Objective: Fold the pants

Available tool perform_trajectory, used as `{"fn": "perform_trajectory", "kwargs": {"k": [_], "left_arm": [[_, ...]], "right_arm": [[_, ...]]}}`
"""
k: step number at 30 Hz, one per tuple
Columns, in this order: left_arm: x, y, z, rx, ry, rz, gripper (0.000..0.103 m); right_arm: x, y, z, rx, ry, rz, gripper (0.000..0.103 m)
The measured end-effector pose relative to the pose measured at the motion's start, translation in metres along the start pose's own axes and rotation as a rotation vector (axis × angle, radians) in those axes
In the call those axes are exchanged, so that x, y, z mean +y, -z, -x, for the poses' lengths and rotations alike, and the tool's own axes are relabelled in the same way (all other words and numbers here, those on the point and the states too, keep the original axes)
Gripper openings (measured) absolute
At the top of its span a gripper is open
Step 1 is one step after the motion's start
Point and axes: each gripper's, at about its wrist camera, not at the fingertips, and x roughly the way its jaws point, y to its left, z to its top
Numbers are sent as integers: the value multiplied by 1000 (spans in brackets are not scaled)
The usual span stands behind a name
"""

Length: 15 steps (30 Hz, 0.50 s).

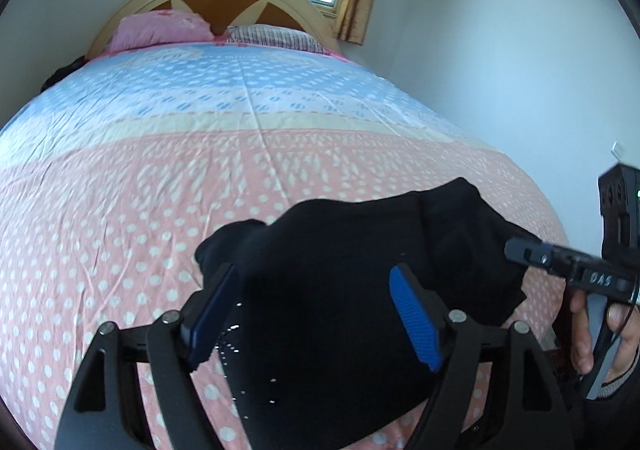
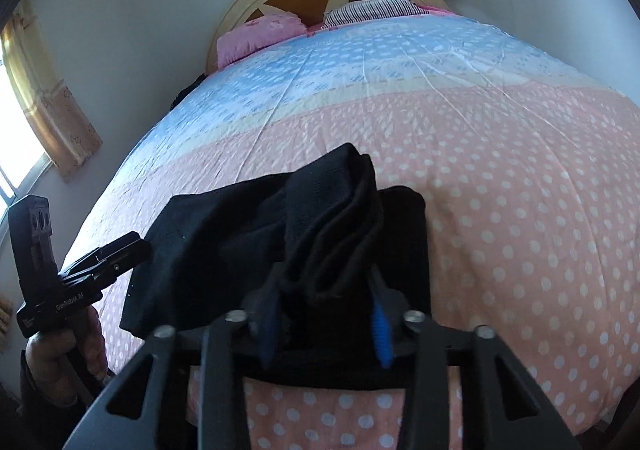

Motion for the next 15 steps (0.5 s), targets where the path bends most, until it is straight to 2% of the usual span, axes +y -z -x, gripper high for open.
{"fn": "perform_trajectory", "kwargs": {"k": [1, 5, 10, 15], "left_arm": [[3, 2, 0, 0, -1, 8, 80], [9, 4, -6, 5, 1, 35, 82], [13, 10, -10, 4, -19, 39, 86], [18, 14, -13, 20, -16, 51, 86]], "right_arm": [[-3, 3, 3, -3, -11, -6, 17], [-21, 14, 22, -26, -93, -75, 17], [-52, 31, 6, 17, -80, -159, 17], [-47, 28, 22, -53, -84, -128, 16]]}}
